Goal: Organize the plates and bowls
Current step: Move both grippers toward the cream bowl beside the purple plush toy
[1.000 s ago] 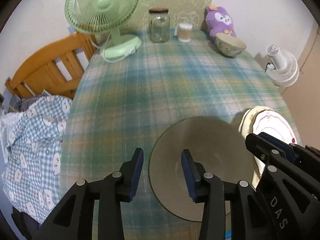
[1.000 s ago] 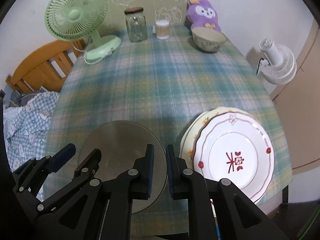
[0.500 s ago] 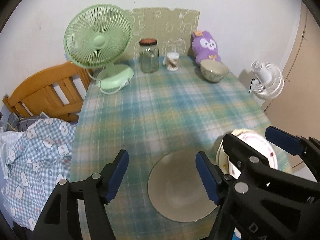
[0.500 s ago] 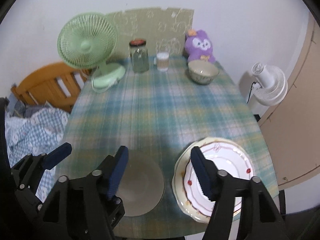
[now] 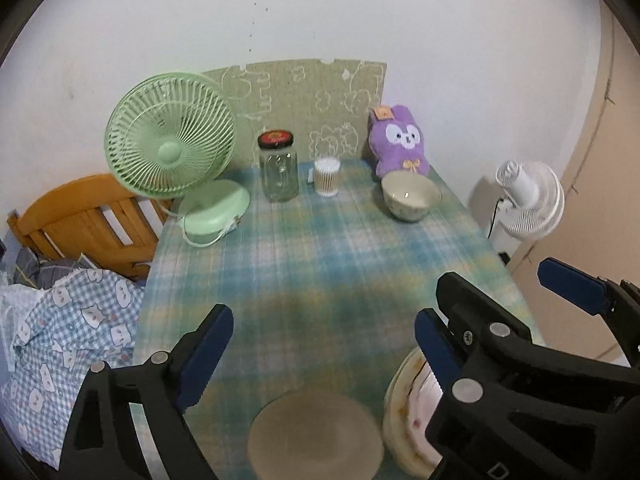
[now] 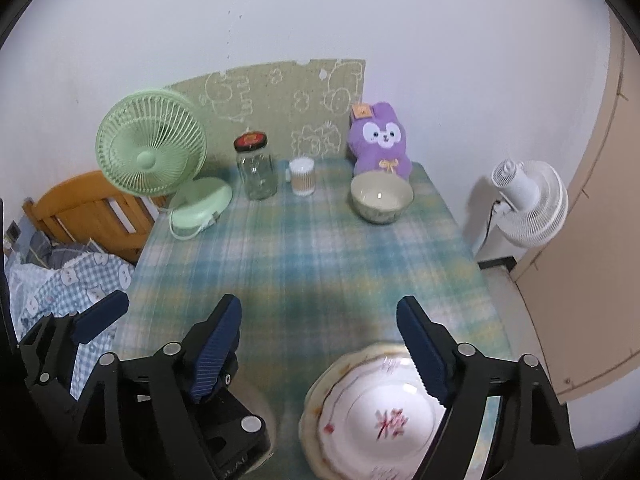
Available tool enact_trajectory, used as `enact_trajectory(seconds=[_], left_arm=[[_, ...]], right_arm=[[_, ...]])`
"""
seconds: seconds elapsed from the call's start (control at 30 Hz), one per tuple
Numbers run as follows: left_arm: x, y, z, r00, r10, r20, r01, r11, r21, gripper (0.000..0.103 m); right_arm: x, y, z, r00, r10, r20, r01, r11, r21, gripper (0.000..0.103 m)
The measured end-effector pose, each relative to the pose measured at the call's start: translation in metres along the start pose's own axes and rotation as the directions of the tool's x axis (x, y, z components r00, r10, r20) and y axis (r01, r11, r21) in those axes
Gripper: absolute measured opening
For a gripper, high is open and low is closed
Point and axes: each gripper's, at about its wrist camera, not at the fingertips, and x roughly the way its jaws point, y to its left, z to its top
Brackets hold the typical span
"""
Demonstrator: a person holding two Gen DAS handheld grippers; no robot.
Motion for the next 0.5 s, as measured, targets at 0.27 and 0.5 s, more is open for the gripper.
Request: enact_trajectory(seconds=[0.27,0.5], left_arm=[[0.029,-0.043,0.041,1.0,0.011,0.006,-0.01,0.999,-0.047,0.096],[0.063,-0.073,0.073,0.999,0.046,0.002,-0.046,0.996,-0.083,0.096]], right_arm=[[0.031,-0.05,0.048,0.999,0.041,0.0,-0.041,0.998,-0.051,0.092],[0.066,-0.088,0.082,0.997,0.081,-0.009,-0.082,0.992,-0.091,0.092]])
